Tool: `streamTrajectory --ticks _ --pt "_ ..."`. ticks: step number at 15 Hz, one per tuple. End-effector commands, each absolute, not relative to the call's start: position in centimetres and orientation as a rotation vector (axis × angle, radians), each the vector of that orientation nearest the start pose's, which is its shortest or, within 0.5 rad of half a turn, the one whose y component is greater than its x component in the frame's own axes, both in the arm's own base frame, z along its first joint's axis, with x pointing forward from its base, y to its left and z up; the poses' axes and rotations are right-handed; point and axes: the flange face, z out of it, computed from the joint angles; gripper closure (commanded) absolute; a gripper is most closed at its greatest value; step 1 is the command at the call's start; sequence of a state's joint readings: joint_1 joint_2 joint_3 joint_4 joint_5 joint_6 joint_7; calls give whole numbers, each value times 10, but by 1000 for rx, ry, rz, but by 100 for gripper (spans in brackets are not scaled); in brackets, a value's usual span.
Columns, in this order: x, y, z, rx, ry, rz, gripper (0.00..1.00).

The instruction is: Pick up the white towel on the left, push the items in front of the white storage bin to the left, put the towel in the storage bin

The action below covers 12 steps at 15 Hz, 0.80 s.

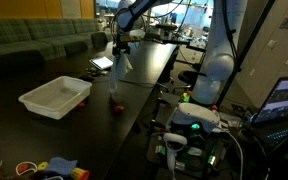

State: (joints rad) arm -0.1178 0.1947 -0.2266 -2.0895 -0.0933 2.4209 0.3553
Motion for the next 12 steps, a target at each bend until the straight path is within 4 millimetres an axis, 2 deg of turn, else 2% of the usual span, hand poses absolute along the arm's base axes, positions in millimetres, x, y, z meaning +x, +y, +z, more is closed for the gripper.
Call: streamTrajectory --ticks 1,7,9,12 --pt "545 -201 313 -3137 1043 -174 97" --pt "525 -178 217 -3250 949 61 97" --pt "515 -163 181 -3280 887 152 97" --pt "502 -133 140 -3316 747 290 97"
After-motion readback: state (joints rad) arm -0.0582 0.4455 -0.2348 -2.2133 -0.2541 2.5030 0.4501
